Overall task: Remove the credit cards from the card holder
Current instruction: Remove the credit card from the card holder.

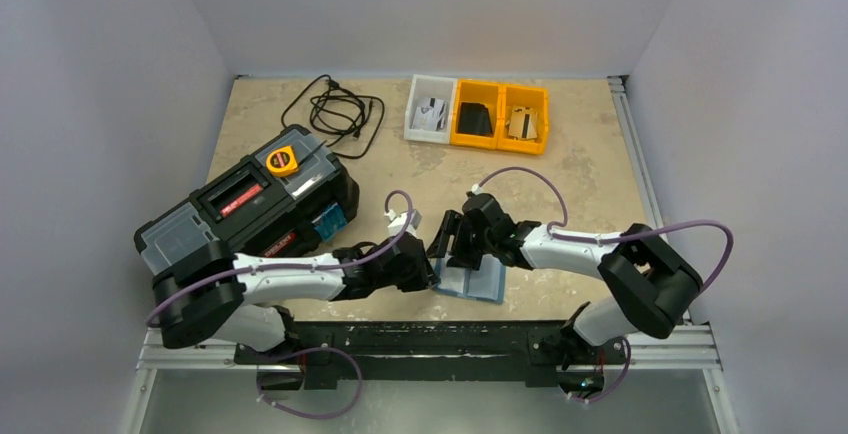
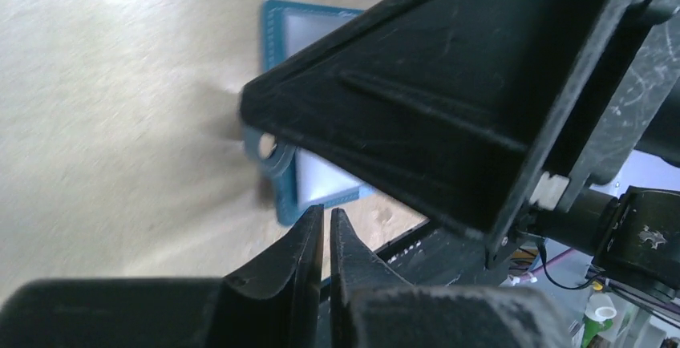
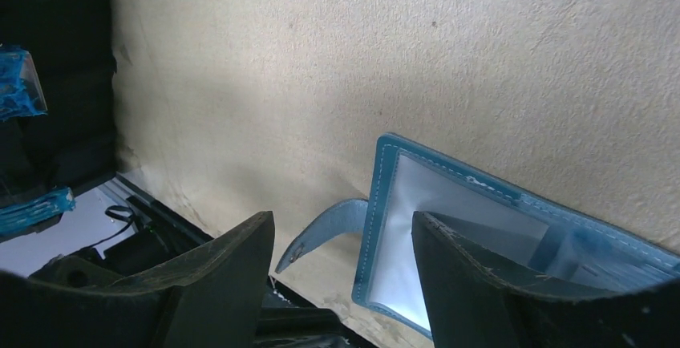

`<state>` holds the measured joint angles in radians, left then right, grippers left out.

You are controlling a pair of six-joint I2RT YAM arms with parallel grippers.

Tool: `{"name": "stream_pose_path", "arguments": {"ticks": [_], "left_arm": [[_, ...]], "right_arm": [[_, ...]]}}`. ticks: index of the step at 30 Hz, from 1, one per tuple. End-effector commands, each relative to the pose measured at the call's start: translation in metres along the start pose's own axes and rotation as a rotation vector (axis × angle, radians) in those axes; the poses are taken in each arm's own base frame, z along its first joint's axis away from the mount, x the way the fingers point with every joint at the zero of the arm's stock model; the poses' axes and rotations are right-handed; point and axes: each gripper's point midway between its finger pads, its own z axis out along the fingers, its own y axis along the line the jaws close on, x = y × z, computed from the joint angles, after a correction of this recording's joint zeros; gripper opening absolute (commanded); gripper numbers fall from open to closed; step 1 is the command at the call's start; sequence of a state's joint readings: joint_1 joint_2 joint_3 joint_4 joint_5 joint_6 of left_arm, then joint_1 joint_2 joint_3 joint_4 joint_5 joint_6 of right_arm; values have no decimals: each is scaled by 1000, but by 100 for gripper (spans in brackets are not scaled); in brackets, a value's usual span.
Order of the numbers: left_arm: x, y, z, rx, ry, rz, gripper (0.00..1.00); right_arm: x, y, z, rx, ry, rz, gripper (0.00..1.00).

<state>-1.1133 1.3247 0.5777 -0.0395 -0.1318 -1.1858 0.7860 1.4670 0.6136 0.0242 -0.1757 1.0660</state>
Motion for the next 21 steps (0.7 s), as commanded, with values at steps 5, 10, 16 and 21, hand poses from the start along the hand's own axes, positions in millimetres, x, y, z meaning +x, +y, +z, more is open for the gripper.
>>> {"name": "stream_pose_path", "arguments": {"ticks": [5, 10, 16, 21], "left_arm": [[-14, -44, 32, 160, -73, 44, 0], [-5, -14, 46, 15, -46, -3, 0], [7, 14, 53, -120, -2, -50, 0], [20, 30, 52, -216, 37, -93, 0]], "right_arm": [[5, -11, 5, 45, 11, 9, 67], [-6, -16, -4, 70, -20, 4, 71], [-25, -8, -34, 90, -96, -28, 74], [-23, -17, -63, 107, -141, -32, 76]]}}
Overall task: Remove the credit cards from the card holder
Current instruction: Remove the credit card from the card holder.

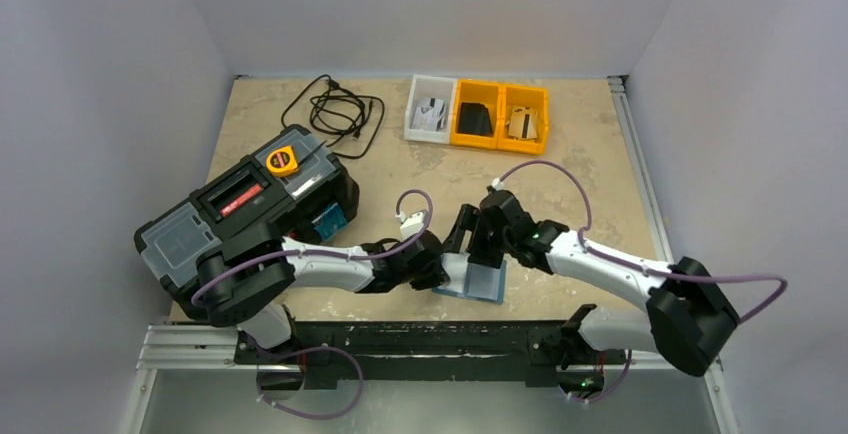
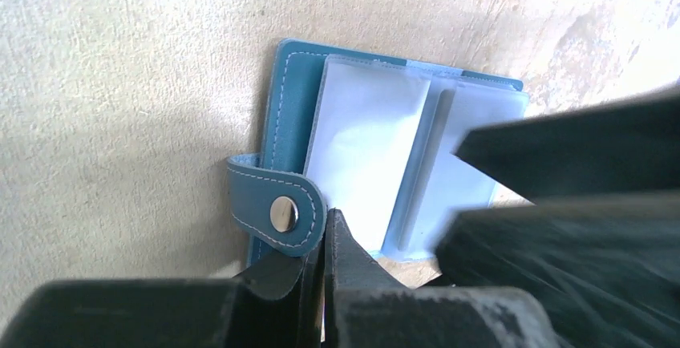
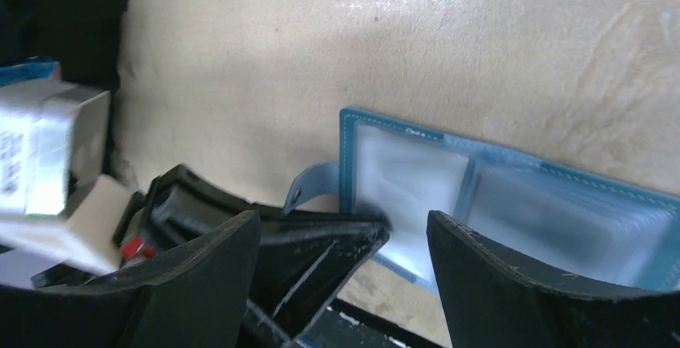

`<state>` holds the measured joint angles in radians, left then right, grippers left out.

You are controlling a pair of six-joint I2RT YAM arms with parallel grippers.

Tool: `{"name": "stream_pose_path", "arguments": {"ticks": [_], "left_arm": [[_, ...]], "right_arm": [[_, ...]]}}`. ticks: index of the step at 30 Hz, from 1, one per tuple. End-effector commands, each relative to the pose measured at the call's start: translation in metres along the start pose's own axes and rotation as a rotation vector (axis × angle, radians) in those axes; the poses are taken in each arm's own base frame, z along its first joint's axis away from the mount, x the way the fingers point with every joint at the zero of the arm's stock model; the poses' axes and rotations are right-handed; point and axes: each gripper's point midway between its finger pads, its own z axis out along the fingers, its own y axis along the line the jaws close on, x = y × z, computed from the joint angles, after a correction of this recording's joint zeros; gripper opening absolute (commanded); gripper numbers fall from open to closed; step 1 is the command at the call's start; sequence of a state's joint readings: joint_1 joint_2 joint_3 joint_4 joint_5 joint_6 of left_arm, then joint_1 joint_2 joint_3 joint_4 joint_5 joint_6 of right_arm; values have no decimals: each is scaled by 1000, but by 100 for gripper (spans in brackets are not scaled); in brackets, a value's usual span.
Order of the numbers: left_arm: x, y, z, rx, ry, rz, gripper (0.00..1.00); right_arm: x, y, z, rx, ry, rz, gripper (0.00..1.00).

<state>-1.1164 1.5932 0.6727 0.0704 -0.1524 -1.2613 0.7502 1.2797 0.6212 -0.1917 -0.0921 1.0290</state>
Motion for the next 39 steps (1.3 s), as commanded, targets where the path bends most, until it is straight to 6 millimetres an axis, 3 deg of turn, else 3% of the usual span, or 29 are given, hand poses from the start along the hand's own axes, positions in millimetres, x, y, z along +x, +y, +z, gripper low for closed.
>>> {"name": "stream_pose_path", "arguments": {"ticks": [1, 6, 12, 31, 39], "left_arm": [[14, 33, 3, -161, 33, -38, 0], [18, 33, 2, -177, 47, -48, 0], [19, 33, -2, -183, 53, -40, 0], [19, 33, -1, -198, 60, -10, 0], [21, 33, 2, -196, 66, -7, 0]], "right_arm": [[-7, -13, -26, 48, -61, -24, 76], [4, -43, -38, 104, -77, -6, 77], [12, -61, -38, 136, -78, 22, 75], [18, -64, -30, 135, -54, 21, 73], [23, -56, -21, 92, -20, 28, 73]]}}
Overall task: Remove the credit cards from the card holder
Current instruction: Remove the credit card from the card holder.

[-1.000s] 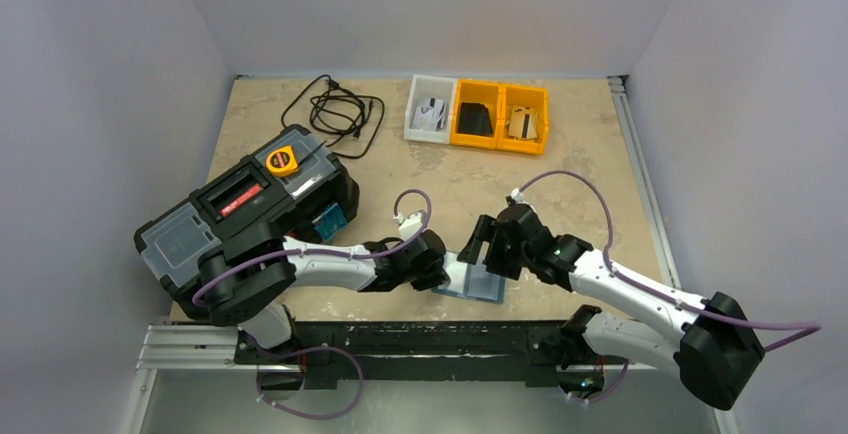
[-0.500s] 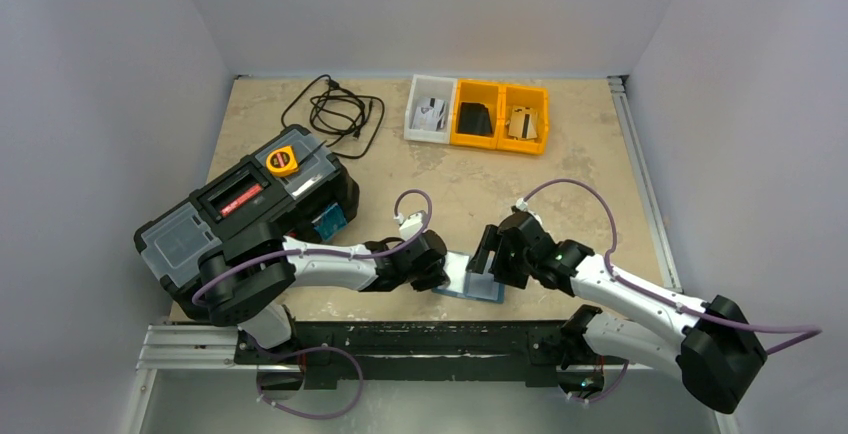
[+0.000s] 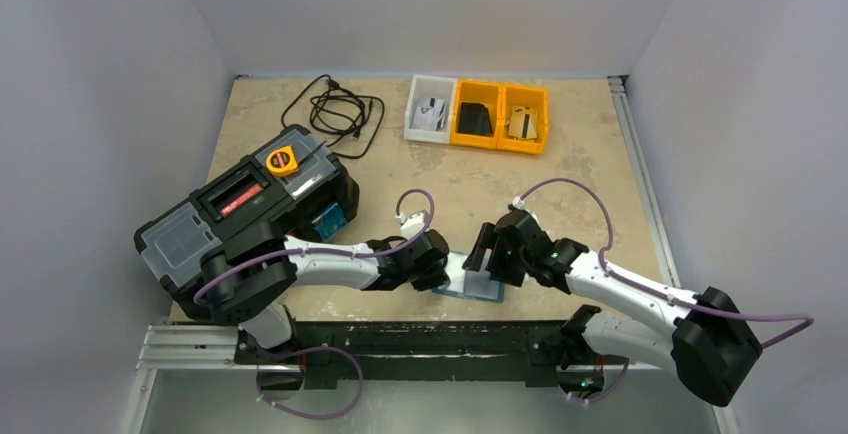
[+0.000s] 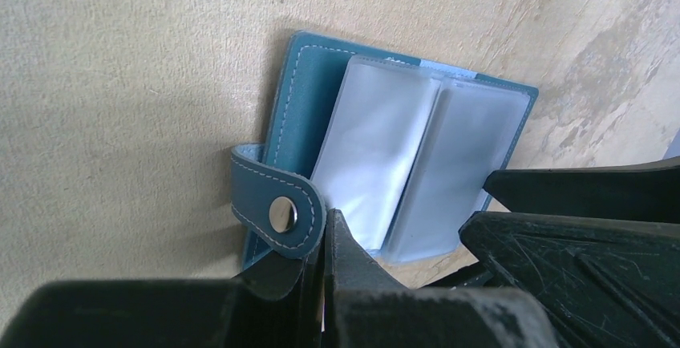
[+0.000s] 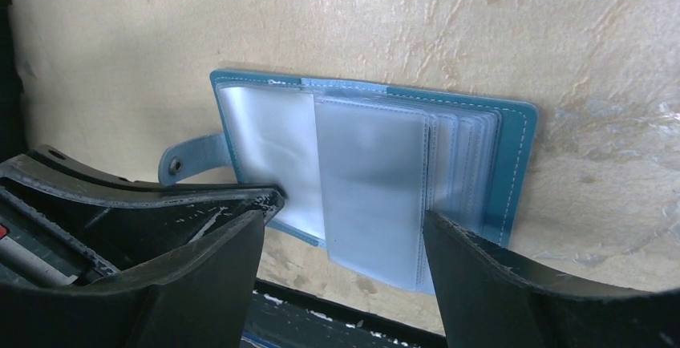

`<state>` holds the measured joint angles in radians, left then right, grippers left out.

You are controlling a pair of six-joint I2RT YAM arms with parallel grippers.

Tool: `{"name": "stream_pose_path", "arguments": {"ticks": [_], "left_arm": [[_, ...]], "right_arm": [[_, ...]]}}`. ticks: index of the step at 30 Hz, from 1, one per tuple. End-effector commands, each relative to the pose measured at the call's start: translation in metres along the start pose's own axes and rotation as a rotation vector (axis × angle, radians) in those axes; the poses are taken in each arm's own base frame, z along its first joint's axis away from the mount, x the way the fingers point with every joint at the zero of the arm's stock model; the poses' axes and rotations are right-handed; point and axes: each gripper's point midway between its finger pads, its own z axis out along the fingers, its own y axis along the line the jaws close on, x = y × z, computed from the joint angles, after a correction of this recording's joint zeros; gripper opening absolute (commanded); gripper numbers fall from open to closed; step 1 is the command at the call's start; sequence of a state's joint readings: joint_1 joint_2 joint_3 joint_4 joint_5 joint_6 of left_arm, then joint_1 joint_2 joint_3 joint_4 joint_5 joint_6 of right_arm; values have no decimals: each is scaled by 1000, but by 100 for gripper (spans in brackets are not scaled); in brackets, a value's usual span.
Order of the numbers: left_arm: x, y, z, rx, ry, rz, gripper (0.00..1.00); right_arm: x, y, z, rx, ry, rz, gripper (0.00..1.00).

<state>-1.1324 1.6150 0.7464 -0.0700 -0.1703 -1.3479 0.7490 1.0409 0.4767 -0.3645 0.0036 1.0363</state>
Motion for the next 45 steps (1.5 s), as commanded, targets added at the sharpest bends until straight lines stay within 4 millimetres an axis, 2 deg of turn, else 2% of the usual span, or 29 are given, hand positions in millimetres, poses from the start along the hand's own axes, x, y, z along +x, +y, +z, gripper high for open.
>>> {"name": "stream_pose_path", "arguments": {"ticks": [1, 11, 16, 21, 25, 40, 45], "left_arm": [[14, 32, 6, -113, 43, 54, 0], [15, 31, 7, -102, 48, 62, 0], [15, 30, 7, -98, 48, 68, 0], [13, 29, 6, -96, 39, 73, 0], [10, 29, 3, -90, 28, 83, 0], [1, 20, -34, -41, 23, 167, 0], [-3, 16, -51, -6, 12, 180, 7]], "right_arm": [[6, 4, 9, -30, 29, 16, 73], [9, 32, 16, -133, 79, 38, 74], [8, 44, 13, -180, 87, 50, 74], [7, 54, 8, -215, 96, 58, 74], [5, 54, 8, -206, 89, 54, 74], [-1, 54, 5, -186, 69, 32, 80], [-2, 55, 4, -188, 66, 27, 83]]}}
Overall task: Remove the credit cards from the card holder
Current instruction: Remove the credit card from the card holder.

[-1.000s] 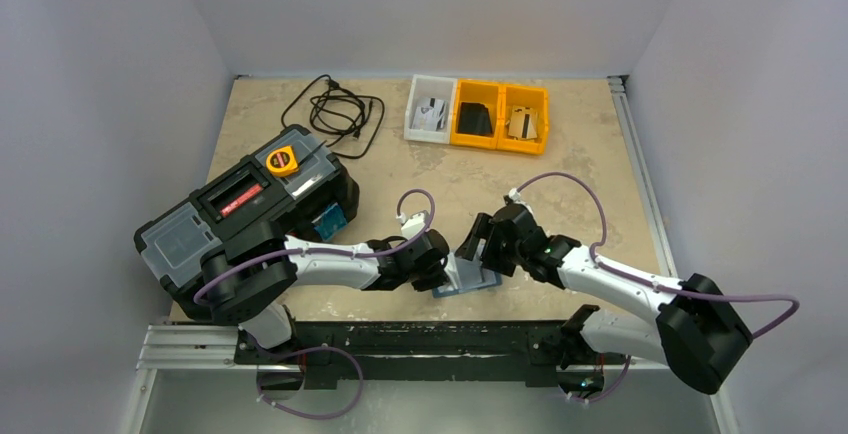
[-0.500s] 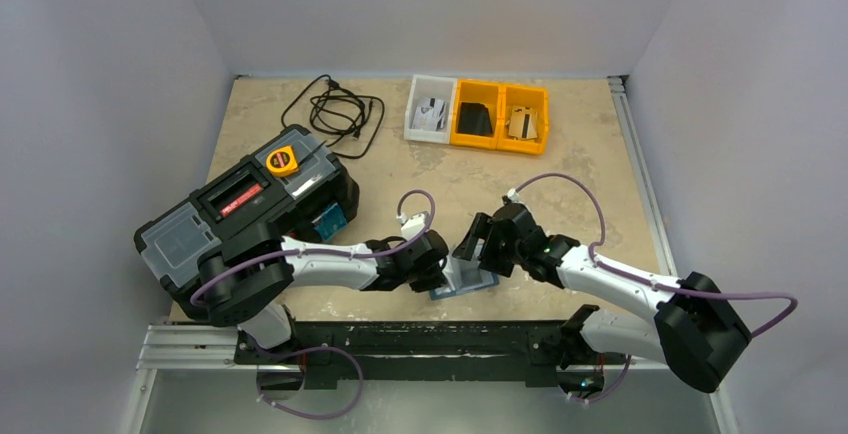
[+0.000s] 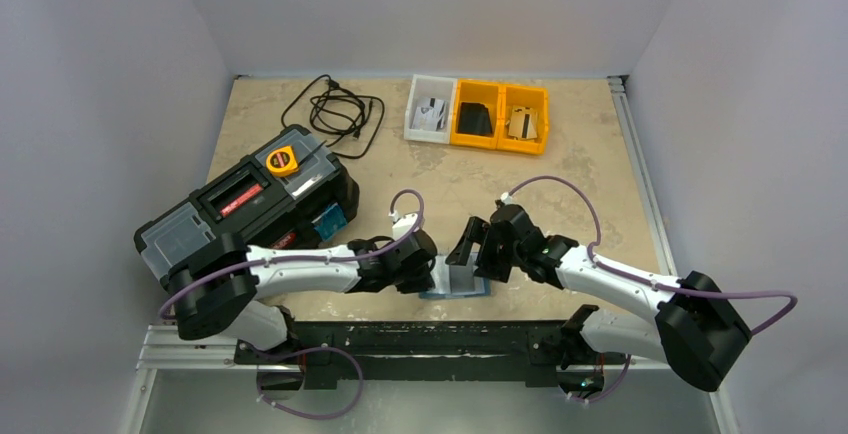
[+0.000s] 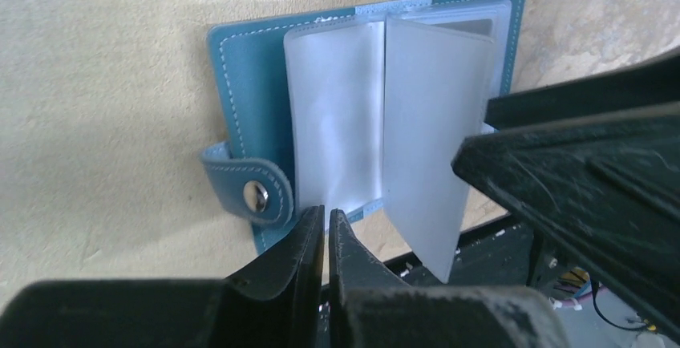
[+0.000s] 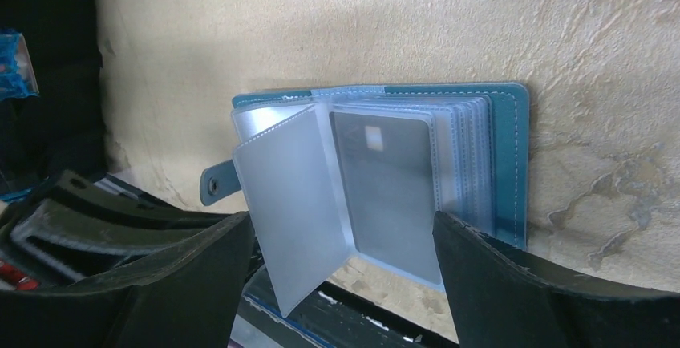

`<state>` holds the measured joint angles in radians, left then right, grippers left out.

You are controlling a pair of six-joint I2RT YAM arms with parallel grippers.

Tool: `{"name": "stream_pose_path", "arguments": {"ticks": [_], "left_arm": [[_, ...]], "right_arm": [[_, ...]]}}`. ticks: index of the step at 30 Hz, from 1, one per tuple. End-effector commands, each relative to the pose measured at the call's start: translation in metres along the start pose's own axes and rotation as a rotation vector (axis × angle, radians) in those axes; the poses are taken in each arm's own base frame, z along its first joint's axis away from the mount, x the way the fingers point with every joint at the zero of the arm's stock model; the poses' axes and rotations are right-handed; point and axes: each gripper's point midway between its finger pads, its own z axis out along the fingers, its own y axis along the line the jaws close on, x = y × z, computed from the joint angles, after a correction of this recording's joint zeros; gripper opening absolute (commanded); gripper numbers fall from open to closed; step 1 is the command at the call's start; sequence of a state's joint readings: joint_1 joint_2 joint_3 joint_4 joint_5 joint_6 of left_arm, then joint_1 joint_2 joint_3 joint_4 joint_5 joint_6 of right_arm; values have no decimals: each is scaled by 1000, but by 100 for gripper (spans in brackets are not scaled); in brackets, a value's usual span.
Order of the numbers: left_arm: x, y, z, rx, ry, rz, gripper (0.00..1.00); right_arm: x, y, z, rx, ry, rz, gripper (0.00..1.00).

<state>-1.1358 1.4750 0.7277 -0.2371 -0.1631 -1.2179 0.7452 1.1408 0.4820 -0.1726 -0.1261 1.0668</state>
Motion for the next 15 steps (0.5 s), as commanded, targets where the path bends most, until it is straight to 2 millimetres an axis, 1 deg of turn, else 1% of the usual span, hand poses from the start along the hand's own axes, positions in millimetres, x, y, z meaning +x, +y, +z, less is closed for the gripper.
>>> {"name": "stream_pose_path", "arguments": {"ticks": [1, 5, 8, 15], "left_arm": [[-4, -3, -22, 40, -17, 41, 8], [-7, -15, -38, 104, -27, 55, 12], [-7, -24, -45, 139, -26, 67, 14], [-8, -43, -48, 197, -17, 69, 15]], "right_arm": [[-4, 18, -5, -41, 5, -2, 84], [-4, 19, -5, -43, 5, -7, 88], [-4, 18, -6, -43, 4, -9, 91], [-5, 26, -10, -75, 1, -3, 91]]}}
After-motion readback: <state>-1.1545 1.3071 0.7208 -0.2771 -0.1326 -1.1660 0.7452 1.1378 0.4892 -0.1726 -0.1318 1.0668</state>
